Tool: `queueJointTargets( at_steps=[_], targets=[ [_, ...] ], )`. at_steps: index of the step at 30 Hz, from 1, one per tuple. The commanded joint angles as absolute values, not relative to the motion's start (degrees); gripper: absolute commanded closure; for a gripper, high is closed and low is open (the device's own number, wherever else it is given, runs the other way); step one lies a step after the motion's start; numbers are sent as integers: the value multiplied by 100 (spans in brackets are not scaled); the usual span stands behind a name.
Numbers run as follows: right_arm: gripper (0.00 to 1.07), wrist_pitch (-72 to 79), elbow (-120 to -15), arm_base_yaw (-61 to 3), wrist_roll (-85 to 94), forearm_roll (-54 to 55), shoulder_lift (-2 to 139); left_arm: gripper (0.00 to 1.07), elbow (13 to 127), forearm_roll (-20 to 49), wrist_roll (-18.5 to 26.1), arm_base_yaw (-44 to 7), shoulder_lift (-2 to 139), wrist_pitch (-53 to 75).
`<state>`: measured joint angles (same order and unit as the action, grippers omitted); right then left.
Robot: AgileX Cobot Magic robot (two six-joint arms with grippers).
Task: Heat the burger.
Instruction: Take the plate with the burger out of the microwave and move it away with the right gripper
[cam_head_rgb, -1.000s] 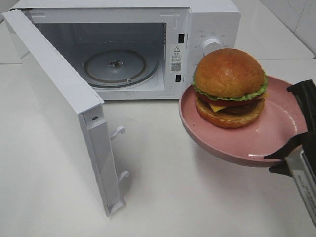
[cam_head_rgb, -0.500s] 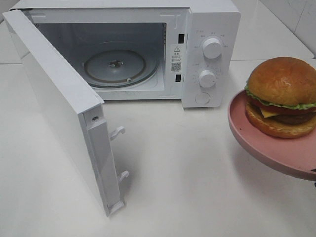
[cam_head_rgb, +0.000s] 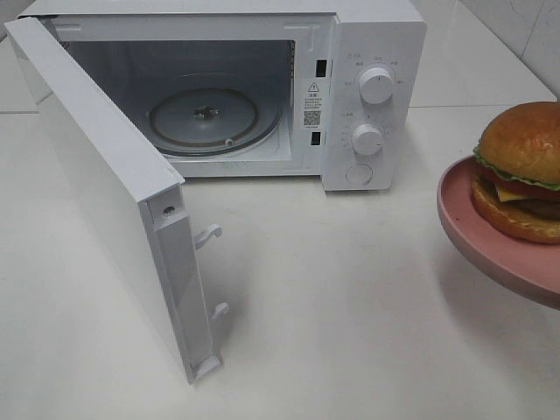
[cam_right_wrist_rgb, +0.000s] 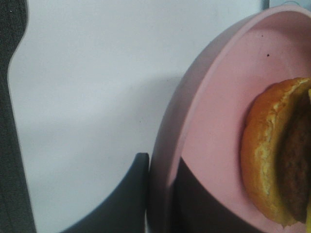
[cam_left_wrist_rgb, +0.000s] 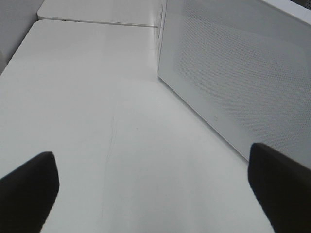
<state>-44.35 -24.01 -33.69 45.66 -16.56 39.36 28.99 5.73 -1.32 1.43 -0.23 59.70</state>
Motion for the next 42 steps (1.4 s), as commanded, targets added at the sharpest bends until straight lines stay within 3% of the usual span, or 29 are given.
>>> queueJointTargets(
  at_steps=[1,17,42],
  targets=[
    [107,-4452,-2441,-3340,4246,-1925,3873,6,2899,573,-149,160,-120,5907],
    [107,-5053,-2441,-3340,1954,-3214,3873,6,2899,573,-149,160,-120,5907],
    [107,-6005,-2441,-3340,-430,-4085,4303,6,2899,573,-149,160,-120,5907]
  ],
)
